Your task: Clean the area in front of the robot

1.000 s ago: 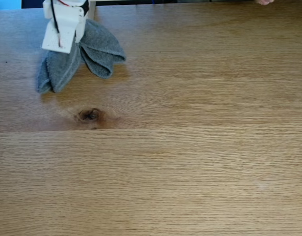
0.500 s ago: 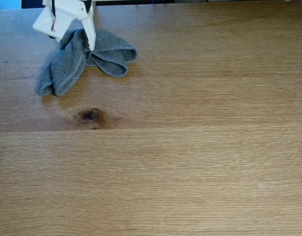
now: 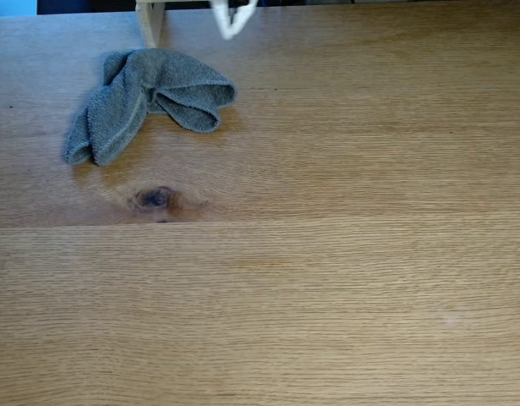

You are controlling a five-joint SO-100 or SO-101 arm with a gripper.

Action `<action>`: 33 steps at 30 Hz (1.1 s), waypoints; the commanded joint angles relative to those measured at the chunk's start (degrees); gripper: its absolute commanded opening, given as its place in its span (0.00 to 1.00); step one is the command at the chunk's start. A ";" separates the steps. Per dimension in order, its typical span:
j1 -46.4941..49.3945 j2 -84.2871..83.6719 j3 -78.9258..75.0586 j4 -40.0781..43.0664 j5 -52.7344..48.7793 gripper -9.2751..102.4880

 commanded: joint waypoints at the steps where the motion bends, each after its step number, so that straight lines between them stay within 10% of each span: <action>1: -4.22 9.23 0.53 0.18 4.92 0.08; 21: -1.58 55.28 51.42 3.52 -8.44 0.08; 33: -6.50 56.87 50.71 13.01 -4.13 0.08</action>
